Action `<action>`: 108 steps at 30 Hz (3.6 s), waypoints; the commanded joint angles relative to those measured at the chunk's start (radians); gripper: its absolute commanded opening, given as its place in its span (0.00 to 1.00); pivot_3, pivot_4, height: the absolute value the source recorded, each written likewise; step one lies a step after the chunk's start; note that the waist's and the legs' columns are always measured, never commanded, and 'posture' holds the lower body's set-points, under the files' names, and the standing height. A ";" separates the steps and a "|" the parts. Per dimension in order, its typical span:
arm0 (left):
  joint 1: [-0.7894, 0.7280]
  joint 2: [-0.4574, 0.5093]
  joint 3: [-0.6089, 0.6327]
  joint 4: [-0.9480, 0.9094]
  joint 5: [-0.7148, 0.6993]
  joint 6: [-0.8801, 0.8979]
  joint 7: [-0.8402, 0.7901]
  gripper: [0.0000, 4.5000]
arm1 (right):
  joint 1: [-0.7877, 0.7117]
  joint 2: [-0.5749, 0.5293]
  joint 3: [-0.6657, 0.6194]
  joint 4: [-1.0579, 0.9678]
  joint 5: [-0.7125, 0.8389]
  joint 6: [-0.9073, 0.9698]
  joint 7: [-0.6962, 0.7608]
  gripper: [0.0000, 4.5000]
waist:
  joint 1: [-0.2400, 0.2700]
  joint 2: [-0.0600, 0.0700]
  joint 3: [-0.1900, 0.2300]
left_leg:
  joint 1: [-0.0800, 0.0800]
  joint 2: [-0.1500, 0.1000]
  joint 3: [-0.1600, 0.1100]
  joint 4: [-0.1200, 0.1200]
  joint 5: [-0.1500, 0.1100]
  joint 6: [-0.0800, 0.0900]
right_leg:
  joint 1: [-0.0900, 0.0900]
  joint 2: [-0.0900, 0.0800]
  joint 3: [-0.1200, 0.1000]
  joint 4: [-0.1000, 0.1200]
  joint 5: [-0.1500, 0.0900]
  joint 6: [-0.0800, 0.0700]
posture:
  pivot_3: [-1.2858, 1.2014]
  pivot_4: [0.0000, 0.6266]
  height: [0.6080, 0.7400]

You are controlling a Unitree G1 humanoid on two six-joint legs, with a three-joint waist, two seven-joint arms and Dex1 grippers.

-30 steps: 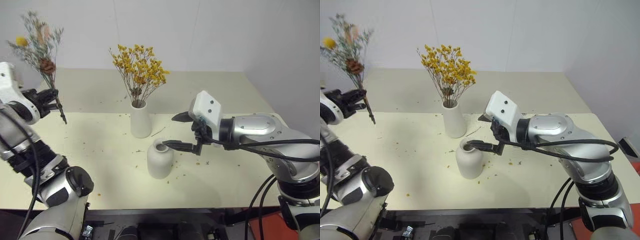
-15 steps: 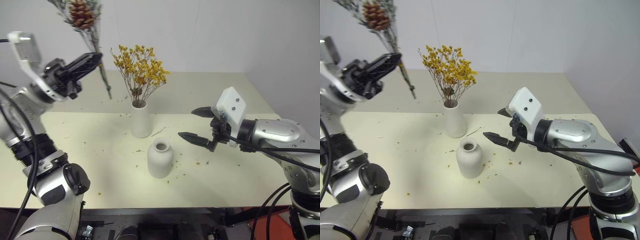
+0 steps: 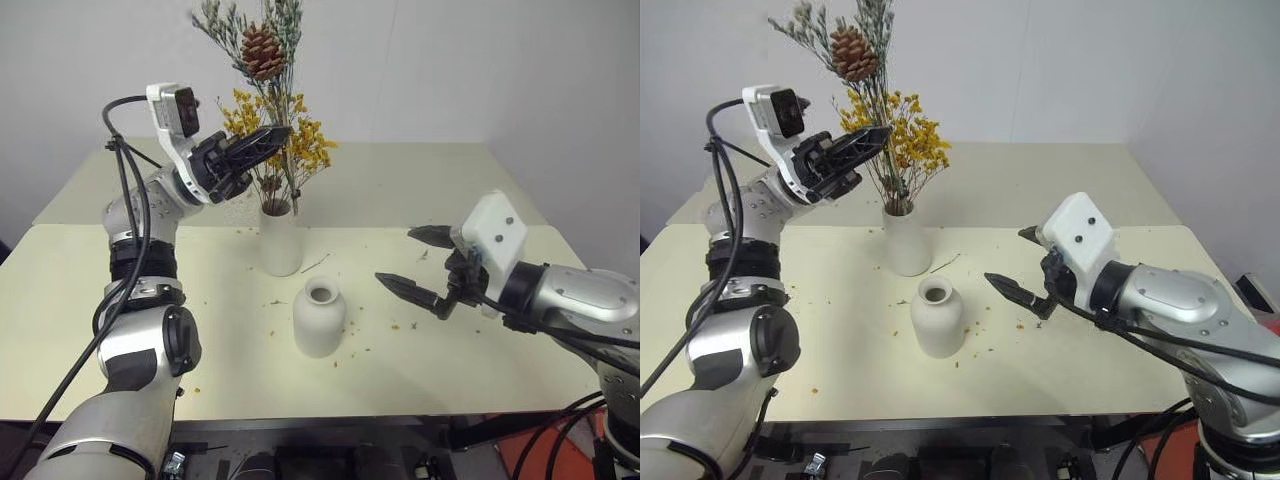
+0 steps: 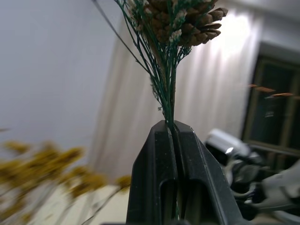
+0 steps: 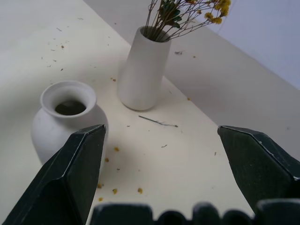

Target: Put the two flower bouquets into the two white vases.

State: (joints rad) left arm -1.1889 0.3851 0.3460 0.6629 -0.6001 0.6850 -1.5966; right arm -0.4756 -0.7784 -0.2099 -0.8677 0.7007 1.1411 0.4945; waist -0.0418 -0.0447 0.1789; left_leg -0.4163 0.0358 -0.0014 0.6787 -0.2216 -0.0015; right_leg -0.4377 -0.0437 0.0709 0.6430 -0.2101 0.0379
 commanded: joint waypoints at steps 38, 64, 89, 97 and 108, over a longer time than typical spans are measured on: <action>0.202 0.081 -0.573 -0.081 -0.333 -0.402 -0.018 0.01 | 0.239 -0.085 -0.180 -0.067 0.195 -0.100 -0.012 1.00 | 0.006 0.000 0.000 | 0.001 0.000 0.000 0.000 0.000 0.000 | 0.001 0.000 0.001 -0.001 -0.003 0.003 | 0.52 0.24 1.00; 0.268 0.135 -0.682 -0.111 -0.332 -0.531 -0.018 0.01 | 0.291 -0.114 -0.145 -0.047 0.144 -0.189 -0.018 1.00 | 0.024 0.000 0.000 | 0.001 0.000 0.000 0.000 0.000 0.001 | 0.001 0.000 0.001 -0.001 -0.003 0.003 | 0.52 0.24 1.00; 0.385 0.301 -0.527 -0.332 -0.318 -0.448 -0.018 0.99 | 0.287 -0.105 -0.101 -0.027 0.122 -0.236 -0.020 1.00 | 0.025 0.000 0.000 | 0.001 0.001 0.000 0.000 0.000 0.001 | 0.001 0.001 0.001 -0.001 -0.004 0.003 | 0.52 0.24 1.00; 0.504 0.429 -0.324 -0.438 -0.251 -0.381 0.023 0.99 | 0.361 -0.134 -0.193 -0.020 0.140 -0.260 0.053 1.00 | 0.027 0.000 0.000 | 0.001 0.001 0.001 0.000 0.000 0.001 | 0.001 0.001 0.000 -0.001 -0.004 0.002 | 0.52 0.24 1.00; 0.722 0.542 -0.063 -0.582 -0.189 -0.367 0.171 0.99 | 0.612 -0.213 -0.515 0.093 0.047 -0.428 0.399 1.00 | 0.029 0.000 0.000 | 0.006 0.002 0.002 0.000 0.000 0.000 | 0.005 0.000 0.000 -0.002 -0.006 0.000 | 0.52 0.24 1.00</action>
State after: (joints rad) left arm -0.4704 0.8999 0.2173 0.1195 -0.7868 0.3152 -1.4524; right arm 0.1328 -0.9739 -0.6515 -0.7945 0.7676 0.7585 0.8501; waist -0.0127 -0.0445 0.1789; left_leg -0.4092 0.0381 0.0007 0.6784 -0.2214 -0.0011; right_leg -0.4315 -0.0435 0.0709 0.6403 -0.2179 0.0364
